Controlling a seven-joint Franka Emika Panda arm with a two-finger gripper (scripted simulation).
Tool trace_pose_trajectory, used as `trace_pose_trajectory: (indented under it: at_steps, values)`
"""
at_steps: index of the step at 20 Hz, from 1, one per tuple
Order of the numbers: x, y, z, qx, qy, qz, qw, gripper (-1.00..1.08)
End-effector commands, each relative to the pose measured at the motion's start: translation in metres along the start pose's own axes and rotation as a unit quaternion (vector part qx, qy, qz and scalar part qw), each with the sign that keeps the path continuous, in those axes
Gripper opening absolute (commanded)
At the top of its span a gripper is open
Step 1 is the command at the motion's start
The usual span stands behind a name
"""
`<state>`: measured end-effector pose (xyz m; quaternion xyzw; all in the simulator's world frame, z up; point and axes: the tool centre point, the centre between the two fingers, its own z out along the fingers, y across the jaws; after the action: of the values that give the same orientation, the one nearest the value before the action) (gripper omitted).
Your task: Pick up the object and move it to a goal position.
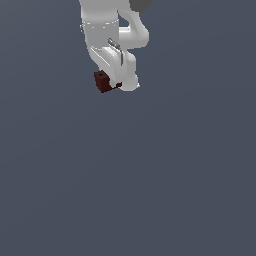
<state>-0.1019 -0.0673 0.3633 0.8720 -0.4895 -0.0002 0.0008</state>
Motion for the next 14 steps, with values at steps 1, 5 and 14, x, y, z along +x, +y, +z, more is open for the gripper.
trace_pose_trajectory:
  at_steps: [1,5,14]
  values:
    - [0.0,0.004,-0.026,0.0,0.0,0.0,1.0,-1.0]
    - [0.002,0.008,-0.058,0.0,0.0,-0.001,1.0,-1.0]
    - [0.004,0.011,-0.101,0.001,0.0,-0.001,1.0,-1.0]
